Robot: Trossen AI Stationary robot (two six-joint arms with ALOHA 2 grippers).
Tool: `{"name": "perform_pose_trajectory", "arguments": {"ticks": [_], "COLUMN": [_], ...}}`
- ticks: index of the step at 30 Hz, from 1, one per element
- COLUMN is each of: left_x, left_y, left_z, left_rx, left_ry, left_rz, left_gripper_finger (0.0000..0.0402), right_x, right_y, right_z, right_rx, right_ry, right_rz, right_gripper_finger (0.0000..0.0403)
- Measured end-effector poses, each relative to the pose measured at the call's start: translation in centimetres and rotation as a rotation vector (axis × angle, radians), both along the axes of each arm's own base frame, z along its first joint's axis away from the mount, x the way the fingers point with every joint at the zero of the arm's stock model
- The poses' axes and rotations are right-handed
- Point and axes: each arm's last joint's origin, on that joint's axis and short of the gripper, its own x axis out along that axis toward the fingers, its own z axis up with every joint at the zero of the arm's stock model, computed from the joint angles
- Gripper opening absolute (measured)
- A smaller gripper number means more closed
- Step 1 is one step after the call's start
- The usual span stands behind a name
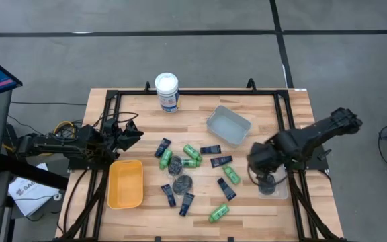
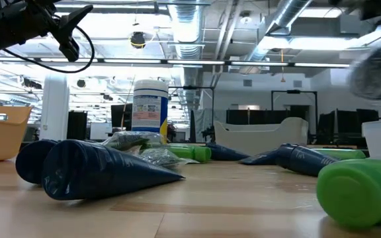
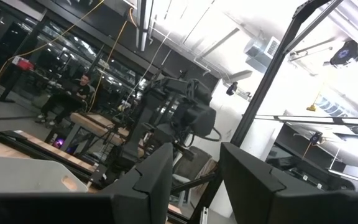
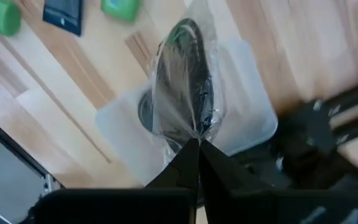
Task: Pick & Place Travel size toiletries
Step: Put the black hairbrush into the transparent bin
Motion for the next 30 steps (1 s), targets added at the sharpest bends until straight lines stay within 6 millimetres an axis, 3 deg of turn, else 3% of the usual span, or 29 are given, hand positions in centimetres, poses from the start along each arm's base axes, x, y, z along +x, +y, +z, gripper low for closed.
{"name": "perform_pose_trajectory", "arguments": {"ticks": [5,10,17,22,25,30], "left_x": [0.0,0.0,0.0,-0.1,-0.1,-0.1], "left_y": [0.0,0.0,0.0,0.0,0.0,0.0], "left_z": [0.0,0.0,0.1,0.2,0.3,0.2], "left_rx": [0.000,0.000,0.000,0.001,0.001,0.000], "left_ry": [0.000,0.000,-0.006,-0.025,-0.030,-0.026], "left_rz": [0.000,0.000,0.000,0.002,0.005,0.007], "left_gripper_finger": [0.0131,0.0131,0.0131,0.0131,0.0133,0.0154], "right_x": [-2.9,-4.5,-4.9,-4.9,-4.9,-4.9], "right_y": [0.7,0.9,1.0,0.9,0.8,0.8], "right_z": [-0.3,-2.3,-5.7,-6.5,-6.6,-6.6], "right_rx": [0.001,-0.048,-0.080,-0.082,-0.085,-0.092], "right_ry": [-0.011,0.045,0.087,0.090,0.091,0.085], "right_rz": [-0.105,-0.171,-0.176,-0.181,-0.182,-0.163], "right_gripper_finger": [0.0000,0.0000,0.0000,0.0002,0.0021,0.0094]}}
